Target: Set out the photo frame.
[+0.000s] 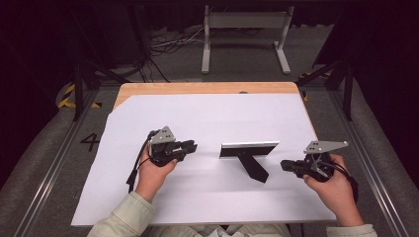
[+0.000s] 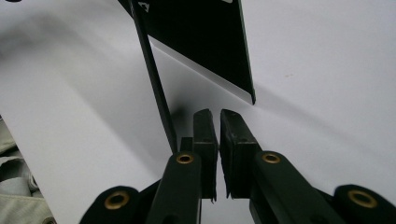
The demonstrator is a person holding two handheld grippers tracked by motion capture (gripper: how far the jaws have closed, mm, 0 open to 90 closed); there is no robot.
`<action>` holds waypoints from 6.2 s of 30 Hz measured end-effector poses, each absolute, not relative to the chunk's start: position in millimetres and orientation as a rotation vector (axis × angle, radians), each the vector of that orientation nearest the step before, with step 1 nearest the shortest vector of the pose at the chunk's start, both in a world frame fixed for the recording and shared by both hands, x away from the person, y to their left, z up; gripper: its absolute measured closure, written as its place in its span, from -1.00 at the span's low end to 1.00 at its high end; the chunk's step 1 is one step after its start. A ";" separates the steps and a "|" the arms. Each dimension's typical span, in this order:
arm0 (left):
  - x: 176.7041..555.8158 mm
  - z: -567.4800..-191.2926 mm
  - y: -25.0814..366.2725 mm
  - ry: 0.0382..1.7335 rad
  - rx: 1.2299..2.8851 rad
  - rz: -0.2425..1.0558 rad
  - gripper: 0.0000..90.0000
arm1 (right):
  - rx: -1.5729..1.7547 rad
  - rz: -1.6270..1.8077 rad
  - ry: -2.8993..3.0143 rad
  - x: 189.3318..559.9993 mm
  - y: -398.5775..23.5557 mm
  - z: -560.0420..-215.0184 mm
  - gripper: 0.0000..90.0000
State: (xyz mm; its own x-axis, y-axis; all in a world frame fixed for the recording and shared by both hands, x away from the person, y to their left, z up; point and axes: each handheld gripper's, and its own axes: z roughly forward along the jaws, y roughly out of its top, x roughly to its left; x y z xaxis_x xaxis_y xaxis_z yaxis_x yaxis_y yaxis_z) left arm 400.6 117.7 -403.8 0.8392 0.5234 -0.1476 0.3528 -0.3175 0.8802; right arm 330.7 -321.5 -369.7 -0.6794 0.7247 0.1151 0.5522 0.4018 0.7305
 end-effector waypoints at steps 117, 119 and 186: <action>346.5 -447.6 -55.2 -0.016 2.364 -0.176 1.00 | 1.447 1.224 2.209 295.2 -350.3 -332.7 0.66; 345.3 -447.5 -57.1 -0.022 2.364 -0.176 1.00 | 1.450 1.224 2.205 294.9 -351.2 -332.5 0.65; 371.5 -420.1 11.4 0.313 2.276 -0.088 0.43 | 1.594 1.260 2.181 298.9 -355.5 -305.6 0.48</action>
State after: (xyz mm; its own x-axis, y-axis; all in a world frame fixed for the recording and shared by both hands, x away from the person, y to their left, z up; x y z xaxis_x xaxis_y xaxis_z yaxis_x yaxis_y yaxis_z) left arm 371.5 11.4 -420.1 0.9666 0.1960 -0.1650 0.2534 -0.6350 0.7298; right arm 298.9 -355.5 -305.6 -0.4188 0.8451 0.3322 0.7099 0.0766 0.7001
